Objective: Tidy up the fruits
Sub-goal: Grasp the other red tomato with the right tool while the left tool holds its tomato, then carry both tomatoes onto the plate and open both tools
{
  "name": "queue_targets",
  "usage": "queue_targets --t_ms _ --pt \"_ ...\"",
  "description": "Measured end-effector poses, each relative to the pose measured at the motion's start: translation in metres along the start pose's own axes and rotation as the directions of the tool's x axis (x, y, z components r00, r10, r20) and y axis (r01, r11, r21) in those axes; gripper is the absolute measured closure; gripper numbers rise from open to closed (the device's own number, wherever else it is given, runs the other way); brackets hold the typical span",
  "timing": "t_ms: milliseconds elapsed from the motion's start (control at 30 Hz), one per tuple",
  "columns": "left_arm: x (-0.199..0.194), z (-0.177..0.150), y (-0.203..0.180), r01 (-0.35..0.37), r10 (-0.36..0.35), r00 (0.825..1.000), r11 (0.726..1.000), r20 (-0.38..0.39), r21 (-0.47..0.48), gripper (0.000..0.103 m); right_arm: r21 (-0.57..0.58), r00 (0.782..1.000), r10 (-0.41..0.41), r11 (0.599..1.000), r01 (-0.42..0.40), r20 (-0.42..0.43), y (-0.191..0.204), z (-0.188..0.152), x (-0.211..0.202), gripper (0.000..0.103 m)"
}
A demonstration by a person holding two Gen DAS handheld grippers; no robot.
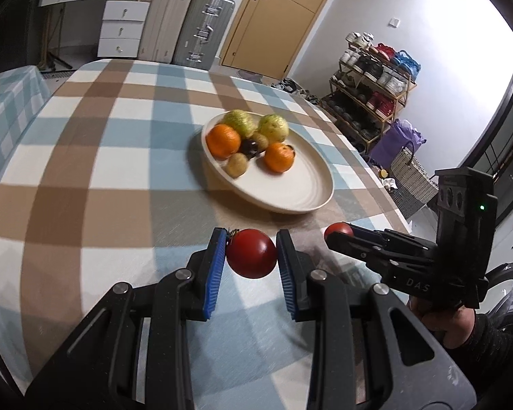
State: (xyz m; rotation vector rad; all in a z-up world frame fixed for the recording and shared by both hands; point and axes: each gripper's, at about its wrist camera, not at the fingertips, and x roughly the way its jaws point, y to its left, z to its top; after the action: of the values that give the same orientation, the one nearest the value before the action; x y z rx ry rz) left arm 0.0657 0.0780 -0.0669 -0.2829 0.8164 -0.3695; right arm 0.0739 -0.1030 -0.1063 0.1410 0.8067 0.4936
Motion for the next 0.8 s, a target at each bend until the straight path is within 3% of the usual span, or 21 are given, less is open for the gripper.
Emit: queue_targets --t_ms 100,433,533,800 --pt "0.008 0.012 -0.011 -0.041 0.04 0.999 0.999 0.02 0.025 0.076 0.006 1.0 0.005 1.0 -0.005 0.027 -0.009 0.005 -0.009 0.069" --pt "0.055 0.06 -0.035 -0.025 0.024 1.0 0.998 0.02 0.061 0.076 0.021 0.997 0.004 1.0 -0.006 0.077 -0.045 0.037 -0.027 0.069" --pt "0.071 0.071 -0.036 -0.055 0.054 0.998 0.997 0.014 0.059 0.076 0.019 0.997 0.004 1.0 -0.006 0.081 -0.055 0.05 -0.025 0.069" --pt "0.106 0.09 -0.032 -0.044 0.044 0.999 0.997 -0.007 0.059 0.076 -0.006 0.998 0.013 1.0 -0.013 0.064 -0.068 0.08 -0.009 0.069"
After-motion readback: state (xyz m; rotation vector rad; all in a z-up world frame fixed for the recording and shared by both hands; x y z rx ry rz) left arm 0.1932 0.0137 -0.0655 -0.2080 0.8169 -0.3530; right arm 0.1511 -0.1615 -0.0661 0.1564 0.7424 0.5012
